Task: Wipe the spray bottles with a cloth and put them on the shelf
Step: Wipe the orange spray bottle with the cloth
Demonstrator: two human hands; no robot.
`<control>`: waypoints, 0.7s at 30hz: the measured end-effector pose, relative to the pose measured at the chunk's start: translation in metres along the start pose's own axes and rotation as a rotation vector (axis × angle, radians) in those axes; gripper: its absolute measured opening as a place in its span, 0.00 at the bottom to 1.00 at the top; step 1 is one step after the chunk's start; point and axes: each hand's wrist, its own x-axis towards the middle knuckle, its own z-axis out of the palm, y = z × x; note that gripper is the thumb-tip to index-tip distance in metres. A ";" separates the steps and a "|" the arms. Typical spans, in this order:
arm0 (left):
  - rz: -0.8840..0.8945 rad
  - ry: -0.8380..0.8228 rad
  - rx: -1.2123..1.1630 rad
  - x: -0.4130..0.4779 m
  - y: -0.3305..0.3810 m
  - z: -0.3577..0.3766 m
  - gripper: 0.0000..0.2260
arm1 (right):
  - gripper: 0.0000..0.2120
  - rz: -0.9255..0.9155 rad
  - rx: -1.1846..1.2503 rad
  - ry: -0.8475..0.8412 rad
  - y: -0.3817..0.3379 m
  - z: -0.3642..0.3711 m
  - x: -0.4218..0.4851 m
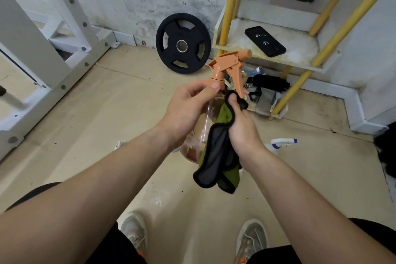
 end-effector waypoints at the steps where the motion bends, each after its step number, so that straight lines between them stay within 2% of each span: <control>1: -0.009 0.019 -0.008 0.001 0.001 -0.001 0.14 | 0.35 0.056 0.010 -0.021 0.003 0.001 0.000; 3: -0.023 0.065 -0.015 0.003 0.004 -0.003 0.14 | 0.37 0.129 0.008 -0.047 0.008 0.002 -0.003; 5: -0.040 0.119 -0.043 0.007 0.007 -0.008 0.15 | 0.33 0.065 -0.047 -0.016 0.011 0.006 -0.012; 8: -0.107 0.181 -0.171 0.014 0.008 -0.018 0.17 | 0.24 -0.302 -0.179 0.084 0.011 0.014 -0.035; 11: -0.164 0.116 -0.229 0.016 0.006 -0.020 0.20 | 0.21 -0.552 -0.247 0.104 0.003 0.016 -0.047; 14: -0.182 0.003 -0.274 0.013 0.007 -0.017 0.20 | 0.23 -0.577 -0.235 0.111 -0.009 0.009 -0.041; 16: -0.161 -0.027 -0.262 0.010 0.007 -0.014 0.19 | 0.20 -0.555 -0.245 0.099 -0.018 0.005 -0.035; 19: -0.129 -0.024 -0.232 0.003 0.006 -0.009 0.17 | 0.13 -0.437 -0.156 0.066 -0.022 -0.001 -0.018; 21: -0.123 -0.002 -0.215 0.000 0.005 -0.008 0.17 | 0.15 -0.349 -0.100 0.053 -0.018 -0.002 -0.009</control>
